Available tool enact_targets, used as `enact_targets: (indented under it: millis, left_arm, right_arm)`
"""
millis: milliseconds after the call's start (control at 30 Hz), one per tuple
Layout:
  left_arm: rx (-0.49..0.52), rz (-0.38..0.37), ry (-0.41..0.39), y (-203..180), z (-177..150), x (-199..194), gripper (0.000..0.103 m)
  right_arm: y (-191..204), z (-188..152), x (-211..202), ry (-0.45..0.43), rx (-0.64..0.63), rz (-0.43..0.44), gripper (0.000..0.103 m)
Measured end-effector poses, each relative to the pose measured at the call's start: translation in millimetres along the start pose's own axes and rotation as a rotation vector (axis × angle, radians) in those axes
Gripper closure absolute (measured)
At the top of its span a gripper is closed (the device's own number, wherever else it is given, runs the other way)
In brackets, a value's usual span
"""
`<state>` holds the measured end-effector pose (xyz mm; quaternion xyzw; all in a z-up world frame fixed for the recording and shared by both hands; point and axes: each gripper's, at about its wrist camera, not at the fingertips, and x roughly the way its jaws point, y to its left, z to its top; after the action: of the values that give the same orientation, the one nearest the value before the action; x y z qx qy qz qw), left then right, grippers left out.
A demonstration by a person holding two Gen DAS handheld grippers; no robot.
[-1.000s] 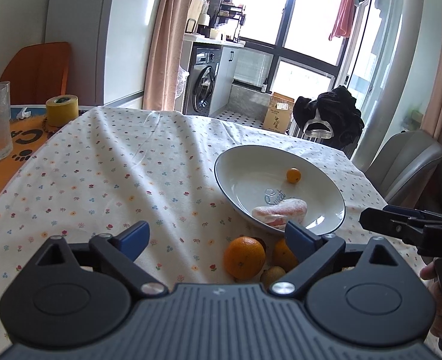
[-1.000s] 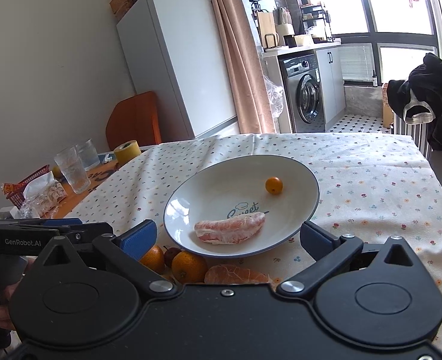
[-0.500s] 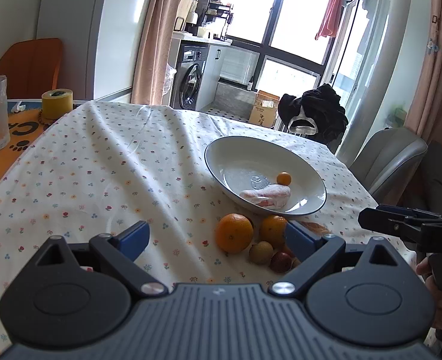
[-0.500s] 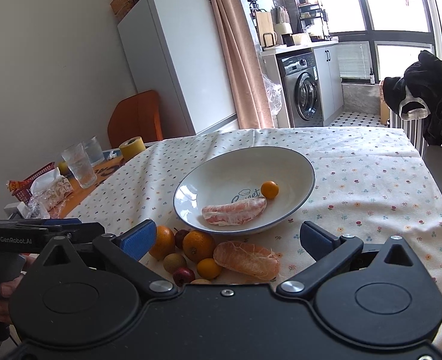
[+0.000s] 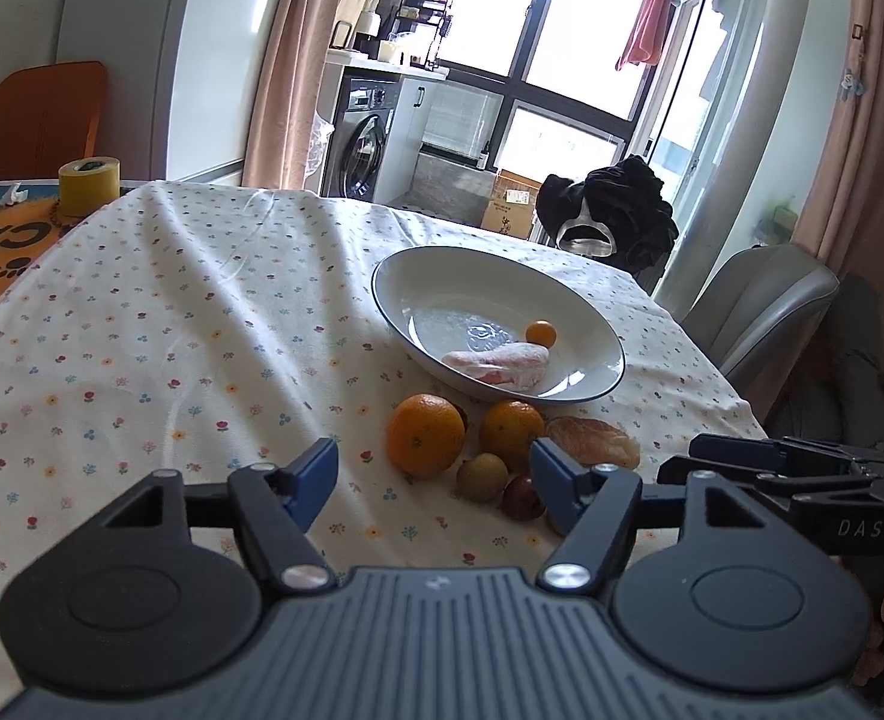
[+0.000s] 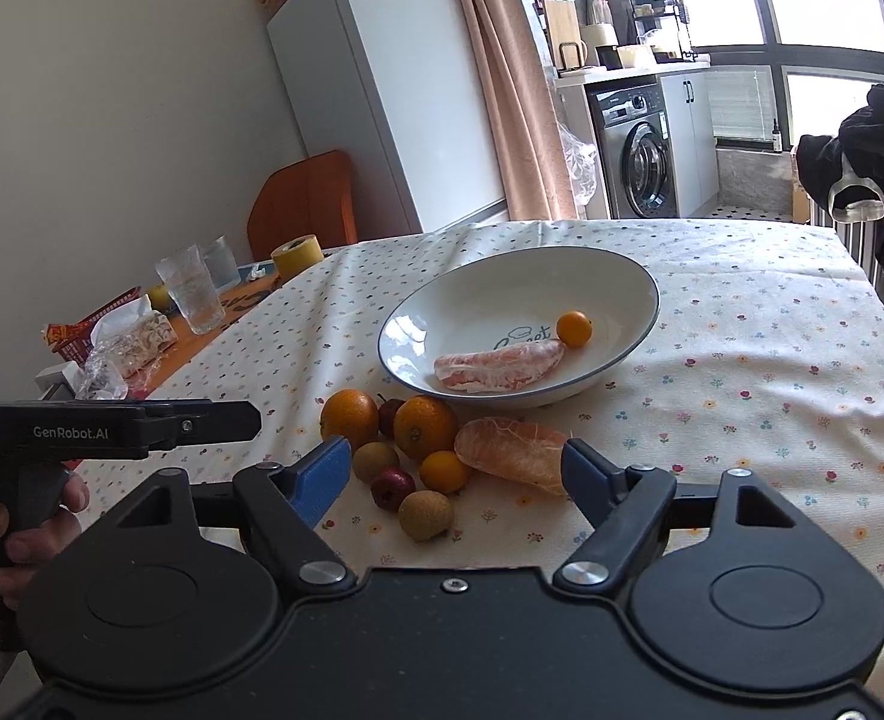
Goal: Organize fruits
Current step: 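Withdraw both open tools from the bowl back toward the fruit pile, then grasp a small brown round fruit with each tool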
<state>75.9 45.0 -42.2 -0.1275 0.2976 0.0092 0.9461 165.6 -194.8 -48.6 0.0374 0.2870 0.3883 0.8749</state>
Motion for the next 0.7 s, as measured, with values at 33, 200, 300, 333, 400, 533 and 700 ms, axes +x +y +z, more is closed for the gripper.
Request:
enact_targets:
  millis: [33,200,300,333,400,533,700]
  left_arm:
    - [-0.001,-0.004,0.006,-1.0,-1.2,2.0,0.039]
    - [0.002,-0.011,0.020,-2.3,-4.2,7.6,0.051]
    - [-0.002,-0.011,0.027,-2.3,-5.7,10.6,0.056]
    - [-0.004,-0.014,0.030,-2.4,-6.2,11.8,0.059]
    - [-0.007,-0.017,0.038,-2.4,-6.7,14.6,0.064]
    - [-0.002,-0.022,0.052,-5.8,-7.6,20.2,0.067]
    - [0.009,-0.027,0.065,-11.6,-7.2,30.1,0.068]
  right_arm:
    - [1.4,-1.5,1.9,0.008,-0.002,0.008,0.035]
    - [7.4,-8.7,14.5,0.051,-0.006,0.033,0.051]
    - [9.7,-11.9,21.7,0.069,-0.006,0.041,0.052]
    - [9.9,-13.1,24.2,0.075,-0.007,0.040,0.052]
    - [9.8,-14.3,27.7,0.082,-0.006,0.040,0.052]
    - [9.9,-15.5,35.4,0.098,0.001,0.047,0.055]
    - [12.2,-19.1,46.7,0.131,-0.025,0.049,0.071]
